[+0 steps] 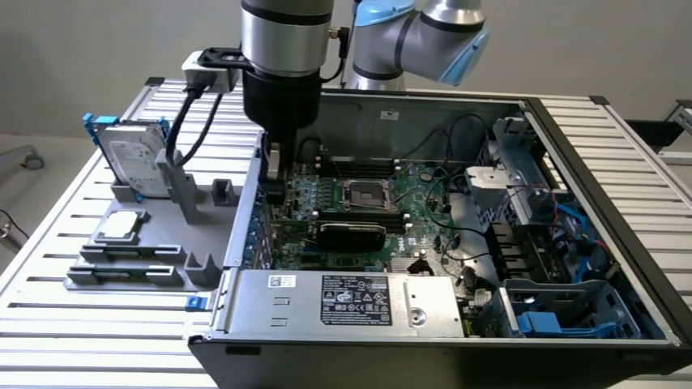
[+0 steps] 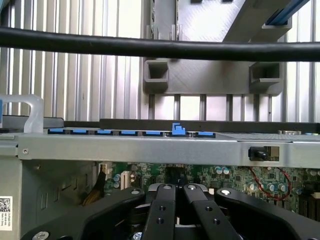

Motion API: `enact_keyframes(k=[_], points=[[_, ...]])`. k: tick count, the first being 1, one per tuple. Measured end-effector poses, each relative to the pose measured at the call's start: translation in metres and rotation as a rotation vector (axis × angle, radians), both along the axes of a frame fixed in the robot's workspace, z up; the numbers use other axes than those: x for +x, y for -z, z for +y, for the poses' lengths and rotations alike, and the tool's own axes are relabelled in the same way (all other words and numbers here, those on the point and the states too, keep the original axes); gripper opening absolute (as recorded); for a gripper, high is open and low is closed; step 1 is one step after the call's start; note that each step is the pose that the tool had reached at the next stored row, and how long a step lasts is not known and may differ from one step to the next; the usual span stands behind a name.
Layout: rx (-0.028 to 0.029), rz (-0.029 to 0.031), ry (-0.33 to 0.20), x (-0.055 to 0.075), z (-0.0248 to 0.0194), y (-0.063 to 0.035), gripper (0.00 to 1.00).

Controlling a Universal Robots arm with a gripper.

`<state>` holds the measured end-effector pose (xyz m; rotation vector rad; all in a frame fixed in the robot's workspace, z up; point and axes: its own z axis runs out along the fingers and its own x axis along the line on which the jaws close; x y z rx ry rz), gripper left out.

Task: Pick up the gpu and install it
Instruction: 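Press down on the gpu until it lock into place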

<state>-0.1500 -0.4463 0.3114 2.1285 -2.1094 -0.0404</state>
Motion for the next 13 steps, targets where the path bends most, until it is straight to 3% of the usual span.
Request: enact_keyframes(k=[5, 13], points=[[0.0002, -0.0077, 0.000, -0.0007, 0.0000, 0.0058, 0.11], [0.0012, -0.0083, 0.000, -0.0042, 0.0000, 0.0082, 0.11]])
